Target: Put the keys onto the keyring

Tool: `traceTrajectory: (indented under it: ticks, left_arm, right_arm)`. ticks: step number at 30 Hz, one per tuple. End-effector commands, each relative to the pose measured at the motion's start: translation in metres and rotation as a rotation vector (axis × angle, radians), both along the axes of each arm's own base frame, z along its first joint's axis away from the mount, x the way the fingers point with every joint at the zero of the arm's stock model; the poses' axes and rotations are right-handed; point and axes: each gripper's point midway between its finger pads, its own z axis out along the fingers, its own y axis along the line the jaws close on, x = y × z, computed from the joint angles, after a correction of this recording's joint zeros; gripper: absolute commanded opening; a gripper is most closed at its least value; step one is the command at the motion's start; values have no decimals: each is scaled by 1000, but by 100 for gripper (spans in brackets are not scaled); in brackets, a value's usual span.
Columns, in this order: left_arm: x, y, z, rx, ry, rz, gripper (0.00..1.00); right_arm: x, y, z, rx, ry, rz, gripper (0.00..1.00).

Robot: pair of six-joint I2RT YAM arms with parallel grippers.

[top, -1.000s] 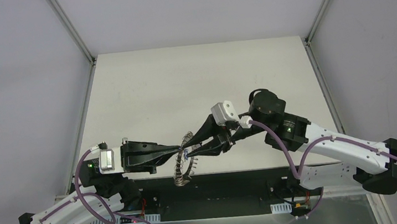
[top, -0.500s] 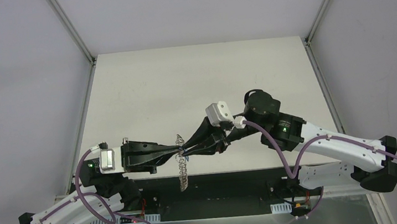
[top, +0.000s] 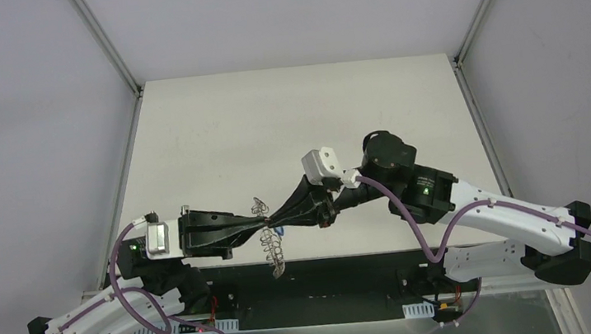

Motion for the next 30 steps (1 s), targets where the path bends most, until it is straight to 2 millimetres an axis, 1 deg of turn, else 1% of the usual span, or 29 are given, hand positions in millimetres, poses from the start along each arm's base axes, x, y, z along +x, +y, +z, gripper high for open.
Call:
traceTrajectory:
  ticks: [1,2,5,6,9,12,16,18,22,24,27,30]
  left_arm:
    - [-10,12,14,-27,-6,-23,0]
    - [-10,11,13,-7,16,-29,0]
    - [-6,7,4,74,107,-42,0]
    - [-5,6,0,105,141,-42,2]
    - [3,7,-12,184,253,-16,13]
    - [8,11,-22,249,331,17,21]
    - [12,6,-32,366,441,16,29]
    - [9,1,-33,434,493,-11,32]
    - [2,-15,-43,595,600,-85,33]
    - [1,-25,-50,661,645,-122,33]
    - [-3,-36,-63,751,693,-172,33]
    - [-7,-43,-74,812,728,-211,34]
  right_arm:
    - [-2,-11,28,14,-3,-19,0]
    - [-4,-14,21,-21,5,-18,0]
    - [-6,-26,10,-89,17,-27,0]
    - [-6,-30,6,-116,23,-33,0]
    - [-8,-42,-9,-223,53,-46,0]
    - [-13,-53,-23,-344,104,-35,0]
    - [-23,-63,-42,-521,209,9,0]
    - [-27,-66,-46,-591,263,34,0]
    - [-36,-68,-59,-725,372,116,0]
    - [-39,-65,-63,-750,399,146,0]
    - [-42,-62,-63,-767,443,179,0]
    - [-41,-59,-65,-776,481,193,0]
